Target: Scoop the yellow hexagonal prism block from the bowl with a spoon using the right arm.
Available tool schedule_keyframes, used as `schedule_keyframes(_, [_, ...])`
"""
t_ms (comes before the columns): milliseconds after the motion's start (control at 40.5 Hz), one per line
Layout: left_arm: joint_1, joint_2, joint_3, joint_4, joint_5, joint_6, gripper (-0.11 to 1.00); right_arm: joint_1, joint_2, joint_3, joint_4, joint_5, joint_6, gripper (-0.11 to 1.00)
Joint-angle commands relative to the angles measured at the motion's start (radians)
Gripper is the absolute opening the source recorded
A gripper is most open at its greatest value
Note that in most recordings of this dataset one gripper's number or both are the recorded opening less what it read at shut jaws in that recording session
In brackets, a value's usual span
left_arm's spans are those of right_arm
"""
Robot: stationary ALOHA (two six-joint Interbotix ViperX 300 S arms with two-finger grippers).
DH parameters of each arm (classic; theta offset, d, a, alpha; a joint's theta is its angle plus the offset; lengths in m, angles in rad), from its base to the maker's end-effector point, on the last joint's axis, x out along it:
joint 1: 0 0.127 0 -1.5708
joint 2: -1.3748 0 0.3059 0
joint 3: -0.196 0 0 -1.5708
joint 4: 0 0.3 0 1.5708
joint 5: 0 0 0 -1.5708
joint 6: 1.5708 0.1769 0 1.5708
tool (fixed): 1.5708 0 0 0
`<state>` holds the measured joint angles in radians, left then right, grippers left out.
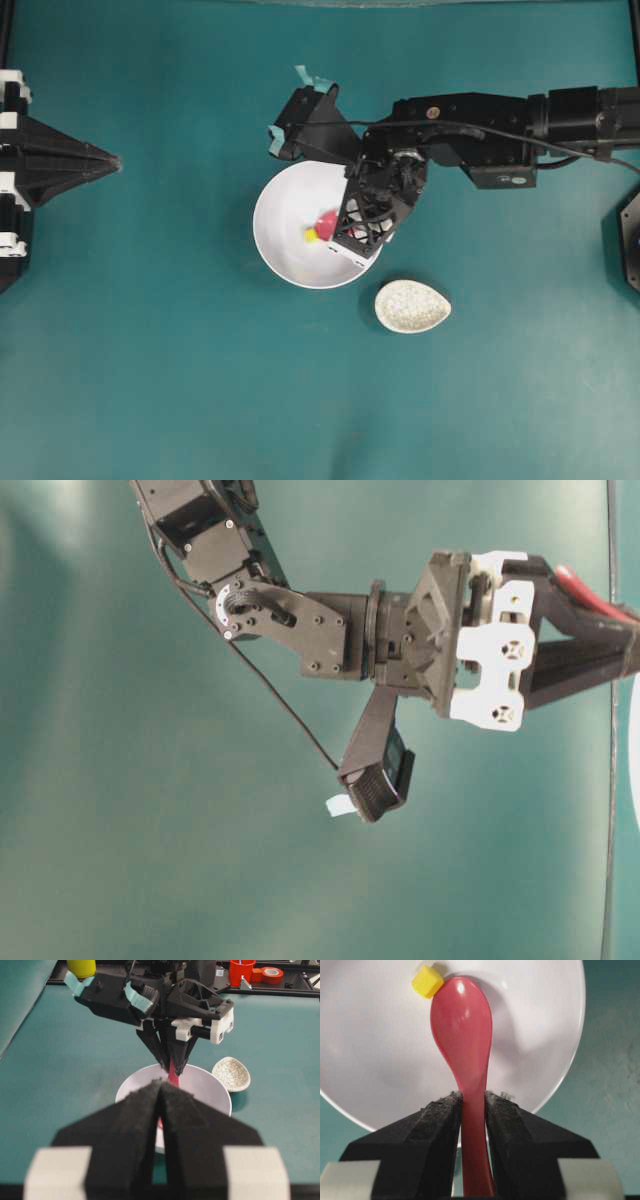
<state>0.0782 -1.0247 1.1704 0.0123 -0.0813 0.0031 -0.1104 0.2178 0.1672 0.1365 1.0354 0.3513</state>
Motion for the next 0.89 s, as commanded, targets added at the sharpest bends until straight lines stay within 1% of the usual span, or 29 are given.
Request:
schedule_keyframes(0, [0.003, 0.005, -0.029, 0.003, -0.003, 0.002, -0.01, -0.002, -0.015, -0.028, -0.002, -0.023, -0.002, 0.23])
schedule_keyframes(247, [0.003, 0.005, -0.029, 0.002, -0.003, 0.002, -0.01, -0.002, -0.011, -0.038, 0.0, -0.061, -0.003, 0.23])
schedule_keyframes(469, [0.002, 0.003, -0.029, 0.002, -0.003, 0.002, -0.01, 0.0, -0.009, -0.038, 0.003, -0.067, -0.003, 0.23])
schedule_keyframes(666, [0.003, 0.003, -0.029, 0.005, -0.003, 0.011, -0.01, 0.0, -0.011, -0.043, 0.003, -0.124, -0.003, 0.23])
schedule_keyframes(864, [0.002, 0.005, -0.029, 0.005, -0.002, 0.011, -0.01, 0.0, -0.017, -0.071, 0.002, -0.121, -0.002, 0.23])
